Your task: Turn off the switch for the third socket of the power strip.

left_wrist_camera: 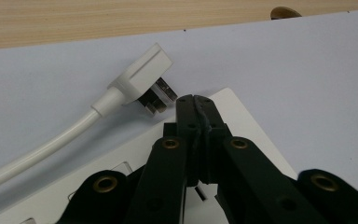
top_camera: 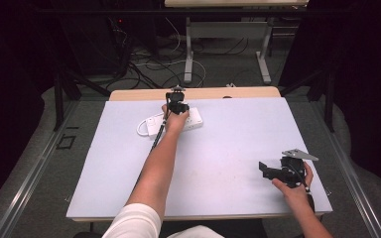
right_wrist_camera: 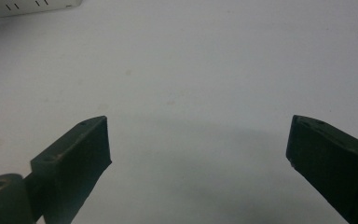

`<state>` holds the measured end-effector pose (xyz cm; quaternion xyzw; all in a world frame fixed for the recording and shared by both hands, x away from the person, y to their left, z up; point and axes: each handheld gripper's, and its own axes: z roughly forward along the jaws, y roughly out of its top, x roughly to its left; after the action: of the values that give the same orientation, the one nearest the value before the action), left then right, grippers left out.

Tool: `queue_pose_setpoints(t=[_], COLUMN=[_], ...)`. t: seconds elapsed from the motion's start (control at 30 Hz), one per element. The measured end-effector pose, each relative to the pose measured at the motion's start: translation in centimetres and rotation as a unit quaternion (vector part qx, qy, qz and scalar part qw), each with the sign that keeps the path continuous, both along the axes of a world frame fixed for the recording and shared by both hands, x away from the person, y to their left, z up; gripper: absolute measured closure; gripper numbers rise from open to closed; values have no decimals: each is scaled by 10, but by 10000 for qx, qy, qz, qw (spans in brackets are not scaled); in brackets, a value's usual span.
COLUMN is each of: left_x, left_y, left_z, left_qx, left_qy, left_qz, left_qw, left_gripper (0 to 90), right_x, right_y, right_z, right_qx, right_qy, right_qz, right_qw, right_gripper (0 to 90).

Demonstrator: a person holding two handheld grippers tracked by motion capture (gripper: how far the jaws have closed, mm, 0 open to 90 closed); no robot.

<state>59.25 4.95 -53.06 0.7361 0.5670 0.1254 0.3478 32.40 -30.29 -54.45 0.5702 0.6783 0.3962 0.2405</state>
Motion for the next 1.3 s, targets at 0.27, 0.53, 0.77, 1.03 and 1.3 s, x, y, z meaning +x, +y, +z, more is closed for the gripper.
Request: queue_pose_setpoints(t=[0.27,0.53,0.77,1.03,1.3], left_x=[1,1,0,-2,-7], left_y=[0,-6,-7,-7,-10], left_z=[-1,-4,-3,-2,6], left_qx=[-22,-165,-128,-87,-62], left_qy=[-6,0,-10,-36,-170], left_qz=[0,-146,-108,-168,-337], left_qw=[10000,9998,9999,9998,9993], left_gripper=[900,900,900,900,863], right_x=[0,0,-1,1,2], right_y=[-1,-1,-2,-1,0], right_z=[0,-1,-2,-2,-2], right_qx=[-3,15,15,13,-20], right_qy=[7,30,41,61,40], right_qz=[-4,-16,-33,-4,40], right_qw=[10000,10000,10000,10000,10000], right_gripper=[59,60,62,63,64])
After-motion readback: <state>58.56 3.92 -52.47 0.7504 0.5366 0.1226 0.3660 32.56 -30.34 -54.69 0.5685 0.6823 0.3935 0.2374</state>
